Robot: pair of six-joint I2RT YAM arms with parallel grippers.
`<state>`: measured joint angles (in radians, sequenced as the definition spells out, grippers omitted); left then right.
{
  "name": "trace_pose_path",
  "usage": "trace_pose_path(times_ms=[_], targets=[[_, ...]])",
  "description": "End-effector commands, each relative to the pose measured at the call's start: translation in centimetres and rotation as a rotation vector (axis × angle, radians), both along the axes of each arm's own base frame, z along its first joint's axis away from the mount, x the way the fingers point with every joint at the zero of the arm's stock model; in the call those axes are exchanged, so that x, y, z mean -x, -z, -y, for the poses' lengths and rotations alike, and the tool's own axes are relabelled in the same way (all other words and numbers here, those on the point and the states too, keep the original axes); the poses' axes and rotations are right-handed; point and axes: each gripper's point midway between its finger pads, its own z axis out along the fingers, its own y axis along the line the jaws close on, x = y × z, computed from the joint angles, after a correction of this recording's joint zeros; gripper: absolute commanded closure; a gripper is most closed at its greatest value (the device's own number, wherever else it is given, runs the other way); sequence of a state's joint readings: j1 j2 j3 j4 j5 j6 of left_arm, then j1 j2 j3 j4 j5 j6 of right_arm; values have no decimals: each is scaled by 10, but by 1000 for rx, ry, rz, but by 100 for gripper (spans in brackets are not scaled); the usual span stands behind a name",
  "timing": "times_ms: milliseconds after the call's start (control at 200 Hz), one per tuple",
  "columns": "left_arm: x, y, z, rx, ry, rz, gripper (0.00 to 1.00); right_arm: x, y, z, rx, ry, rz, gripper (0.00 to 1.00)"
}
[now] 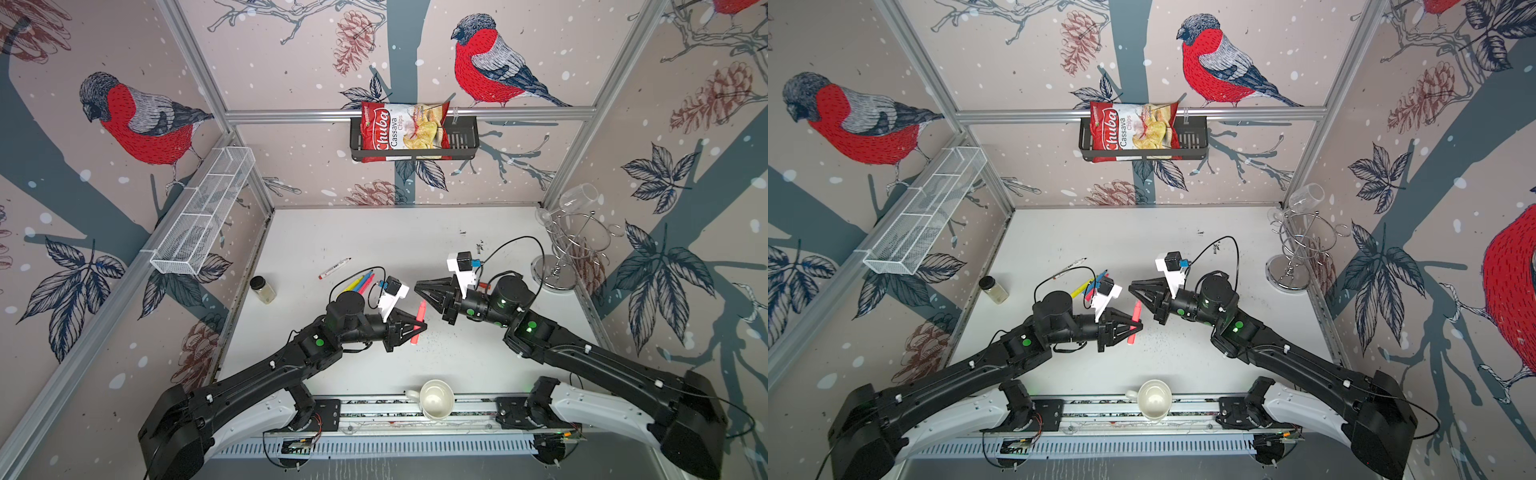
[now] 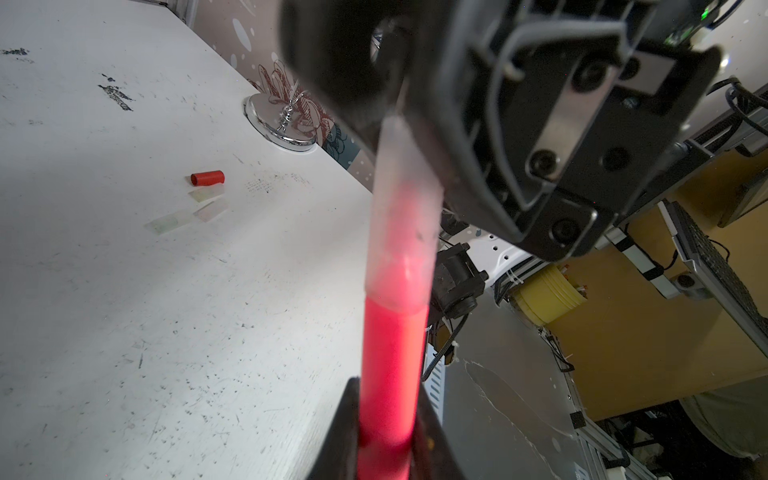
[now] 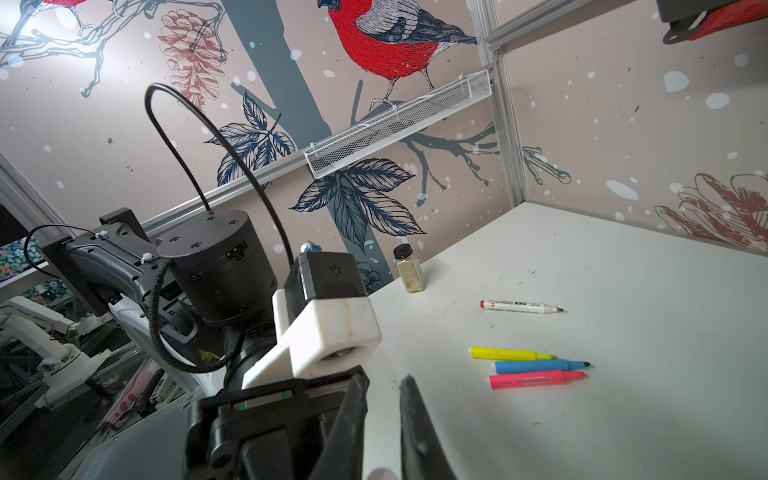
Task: Insert the pens into the pen caps
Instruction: 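Press the cap further onto the highlighter while the left gripper holds it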
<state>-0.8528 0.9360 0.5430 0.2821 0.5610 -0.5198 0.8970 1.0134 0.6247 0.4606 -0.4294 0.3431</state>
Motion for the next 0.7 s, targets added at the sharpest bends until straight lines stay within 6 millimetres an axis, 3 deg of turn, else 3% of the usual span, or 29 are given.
trace_pose_path(times_ms=[0,480,635,695], targets=[[-19,-175,-36,587,-217,426,100,51,76,2,245,-235,-211,100],[-15,-186,-41,610,-206,446,100,64,89,0,296,-286,-220,100],[-19,-175,-37,568,-212,444,100,58,74,0,273,-258,-192,100],[-27,-161,-30,510,-219,429,100,49,58,1,261,-214,-162,87]])
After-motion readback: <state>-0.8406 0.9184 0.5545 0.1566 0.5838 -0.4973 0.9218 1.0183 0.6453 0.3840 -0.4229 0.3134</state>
